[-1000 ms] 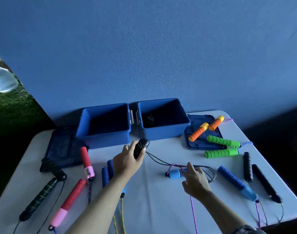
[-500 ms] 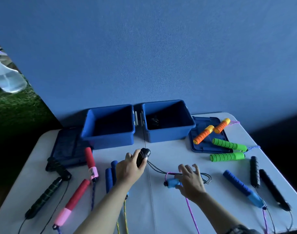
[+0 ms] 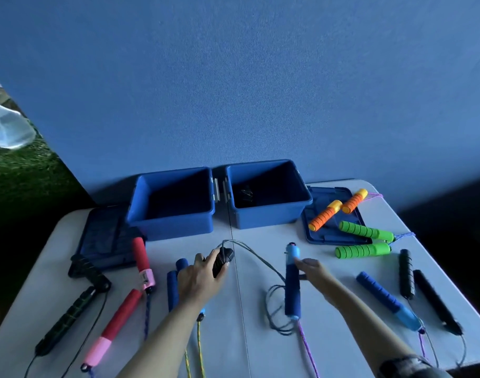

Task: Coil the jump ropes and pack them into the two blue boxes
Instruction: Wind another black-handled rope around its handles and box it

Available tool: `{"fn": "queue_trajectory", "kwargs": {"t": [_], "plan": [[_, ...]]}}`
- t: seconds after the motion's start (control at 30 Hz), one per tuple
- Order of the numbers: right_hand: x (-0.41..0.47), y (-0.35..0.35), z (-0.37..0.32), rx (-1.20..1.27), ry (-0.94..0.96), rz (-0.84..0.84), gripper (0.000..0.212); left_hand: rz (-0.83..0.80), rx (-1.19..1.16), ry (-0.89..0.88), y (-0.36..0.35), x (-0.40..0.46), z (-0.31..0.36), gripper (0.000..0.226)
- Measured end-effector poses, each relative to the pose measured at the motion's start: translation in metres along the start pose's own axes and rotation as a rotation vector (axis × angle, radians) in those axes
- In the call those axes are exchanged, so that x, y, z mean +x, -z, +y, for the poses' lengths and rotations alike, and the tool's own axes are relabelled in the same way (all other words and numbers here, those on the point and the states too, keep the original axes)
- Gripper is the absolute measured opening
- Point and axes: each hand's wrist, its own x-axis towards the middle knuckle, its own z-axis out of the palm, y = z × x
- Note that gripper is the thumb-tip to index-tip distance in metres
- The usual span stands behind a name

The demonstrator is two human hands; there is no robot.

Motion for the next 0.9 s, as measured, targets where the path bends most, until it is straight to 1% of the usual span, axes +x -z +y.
{"fn": "queue_trajectory", "kwargs": {"t": [0.03, 0.07, 0.17, 0.27, 0.33, 0.47, 0.5, 0.57, 0.63, 0.7, 0.77, 0.87, 0.9], "plan": [[0.003, 0.004, 0.001, 0.016, -0.045, 0.028, 0.033, -0.003, 0.005, -0.001, 0.000, -0.001, 0.000, 0.041], [0.007, 0.009, 0.006, -0.020, -0.065, 0.074, 0.028, -0.003, 0.011, -0.001, 0.001, -0.003, -0.001, 0.043], [0.012, 0.022, 0.018, -0.331, -0.096, 0.247, 0.027, 0.004, 0.034, 0.017, 0.005, -0.004, -0.003, 0.047], [0.002, 0.029, 0.029, -0.699, -0.097, 0.295, 0.016, -0.003, 0.047, 0.043, 0.007, -0.005, -0.006, 0.047], [-0.001, 0.030, 0.038, -0.871, -0.069, 0.327, 0.021, -0.013, 0.038, 0.064, 0.005, -0.005, -0.008, 0.046], [-0.008, 0.020, 0.048, -1.087, -0.071, 0.281, 0.034, -0.018, 0.017, 0.077, 0.006, -0.006, -0.008, 0.045], [-0.009, 0.016, 0.048, -1.116, -0.043, 0.290, 0.038, -0.018, 0.017, 0.074, 0.007, -0.006, -0.007, 0.046], [-0.011, 0.003, 0.042, -1.128, 0.103, 0.308, 0.043, -0.014, 0.029, 0.066, 0.008, -0.006, -0.006, 0.046], [-0.011, -0.016, 0.034, -1.083, 0.282, 0.225, 0.042, -0.012, 0.053, 0.069, 0.010, -0.007, -0.004, 0.045], [-0.010, -0.037, 0.026, -1.015, 0.373, 0.123, 0.041, -0.028, 0.064, 0.072, 0.010, -0.007, -0.003, 0.045], [-0.009, -0.057, 0.019, -0.961, 0.355, 0.047, 0.040, -0.046, 0.062, 0.078, 0.011, -0.007, -0.002, 0.045], [-0.006, -0.079, 0.011, -0.861, 0.222, -0.020, 0.042, -0.076, 0.051, 0.087, 0.011, -0.008, -0.001, 0.046], [-0.006, -0.084, 0.008, -0.793, 0.176, -0.013, 0.043, -0.082, 0.050, 0.089, 0.013, -0.008, 0.000, 0.047]]}}
